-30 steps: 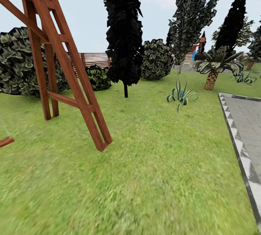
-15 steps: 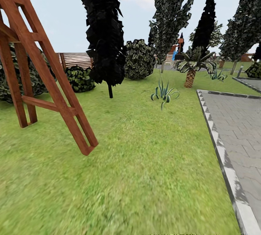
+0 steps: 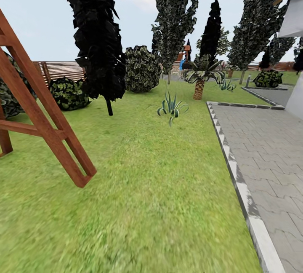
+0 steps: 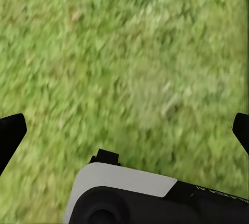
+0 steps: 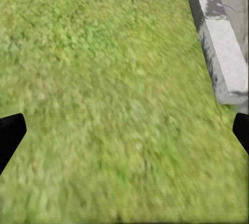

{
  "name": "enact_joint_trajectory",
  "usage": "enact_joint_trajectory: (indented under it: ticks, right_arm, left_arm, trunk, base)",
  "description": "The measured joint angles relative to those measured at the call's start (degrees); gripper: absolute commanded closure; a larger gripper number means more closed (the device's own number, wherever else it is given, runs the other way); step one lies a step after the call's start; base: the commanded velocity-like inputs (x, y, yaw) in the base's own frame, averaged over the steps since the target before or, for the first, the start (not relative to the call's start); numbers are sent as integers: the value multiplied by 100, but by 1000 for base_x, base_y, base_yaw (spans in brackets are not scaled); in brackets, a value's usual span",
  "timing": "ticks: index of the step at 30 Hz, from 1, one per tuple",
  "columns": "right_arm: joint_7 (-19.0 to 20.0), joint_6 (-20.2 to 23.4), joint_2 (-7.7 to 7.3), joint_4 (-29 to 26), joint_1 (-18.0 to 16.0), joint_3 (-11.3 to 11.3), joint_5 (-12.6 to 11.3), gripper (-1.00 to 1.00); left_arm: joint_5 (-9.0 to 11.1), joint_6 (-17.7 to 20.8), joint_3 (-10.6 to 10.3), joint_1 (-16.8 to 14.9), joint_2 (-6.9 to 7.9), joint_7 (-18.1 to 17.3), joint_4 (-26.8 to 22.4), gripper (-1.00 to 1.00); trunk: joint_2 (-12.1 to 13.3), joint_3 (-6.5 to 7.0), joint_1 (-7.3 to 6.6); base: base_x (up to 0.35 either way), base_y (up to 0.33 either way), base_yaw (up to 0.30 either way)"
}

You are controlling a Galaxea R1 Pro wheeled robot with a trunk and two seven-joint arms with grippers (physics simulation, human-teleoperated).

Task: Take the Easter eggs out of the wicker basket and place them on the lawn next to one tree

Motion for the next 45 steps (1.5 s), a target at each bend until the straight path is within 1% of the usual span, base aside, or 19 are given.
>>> enact_joint_trajectory:
  ticks: [5, 14, 16, 18, 21, 23, 25, 27, 28, 30, 31, 34, 36, 39, 40, 42, 43, 44, 45]
  right_arm:
    - [-4, 8, 1, 10, -2, 0, -8, -100]
    - [-3, -3, 6, 16, -1, 13, 31, -100]
    - [-10, 22, 5, 11, -1, 8, -8, -100]
    - [-14, 36, 14, -32, -4, 4, -25, -100]
    - [-19, 66, 53, -111, -11, 7, -32, -100]
    - [-24, 91, 115, -242, -69, 8, -30, -100]
    - [-28, 163, 136, -324, -224, 3, -30, -100]
    - [-29, 292, 140, -350, -374, 1, -48, -100]
    - [-29, 341, 138, -355, -423, -1, -68, -100]
    - [-27, 472, 130, -346, -539, -1, -188, -100]
    - [-23, 504, 124, -315, -578, -1, -329, -100]
    - [-20, 521, 118, -193, -609, 3, -519, -100]
    - [-20, 512, 121, -11, -618, 5, -563, -100]
    - [-11, 446, 118, 133, -619, 20, -561, -100]
    - [-8, 385, 117, 161, -621, 24, -555, -100]
    - [-4, 217, 115, 196, -622, 33, -547, -100]
    - [-3, 173, 115, 205, -623, 36, -545, -100]
    - [4, 49, 115, 225, -625, 60, -528, -100]
    - [5, 26, 115, 228, -626, 64, -526, -100]
  left_arm:
    - [0, -3, 1, 0, 5, 5, -1, -100]
    - [1, 17, -1, 0, 5, 0, 0, -100]
    - [18, 31, 17, 0, 39, 0, -20, -100]
    - [22, 39, 33, -2, 65, 12, -174, -100]
    - [1, 197, 49, -5, 73, 41, -720, -100]
    - [-20, 832, 52, -19, 75, 46, -1311, -100]
    - [-26, 1567, 51, -76, 61, 34, -1673, -100]
    - [-27, 1930, 48, -170, 43, 25, -1808, -100]
    - [-27, 2003, 47, -202, 36, 21, -1835, -100]
    - [-27, 2168, 44, -285, 11, 9, -1888, -100]
    - [-32, 2219, 38, -313, -2, 4, -1868, -100]
    - [-35, 2252, 38, -335, 10, 1, -1771, -100]
    - [-33, 2258, 52, -340, 22, 0, -1720, -100]
    - [-41, 2181, 60, -342, 30, 4, -1445, -100]
    - [-47, 2026, 63, -341, 30, 17, -1329, -100]
    - [-53, 1521, 57, -341, 17, 40, -1164, -100]
    - [-55, 1396, 53, -341, 13, 43, -1114, -100]
    - [-68, 1099, 38, -340, -1, 50, -902, -100]
    - [-70, 1047, 33, -341, -6, 51, -855, -100]
  trunk:
    - [-1, -16, -1]
    - [-1, -18, -3]
    - [-1, -18, -4]
    - [-1, -18, -4]
    - [-1, -17, -4]
    - [-1, -17, -3]
    - [0, -16, -3]
    - [0, -16, -3]
    - [0, -17, -3]
    - [0, -17, -3]
    - [0, -17, -4]
    - [0, -17, -4]
    - [0, -17, -4]
    - [0, -17, -4]
    - [-1, -17, -3]
    - [-1, -17, -3]
    - [-1, -17, -3]
    - [-1, -18, -3]
    - [-1, -17, -3]
  base:
    - [80, 0, -42]
    - [318, 7, -1]
    - [329, 78, 0]
    - [329, 91, 0]
    - [330, 54, 0]
    - [331, 16, 0]
    - [331, 7, 0]
    - [332, 4, 0]
    - [332, 2, 0]
    - [332, 1, 0]
    - [332, 0, 0]
    - [332, 0, 0]
    - [332, 0, 0]
    - [332, 0, 0]
    - [332, 0, 0]
    - [332, 0, 0]
    - [332, 0, 0]
    - [332, 0, -12]
    - [332, 0, -89]
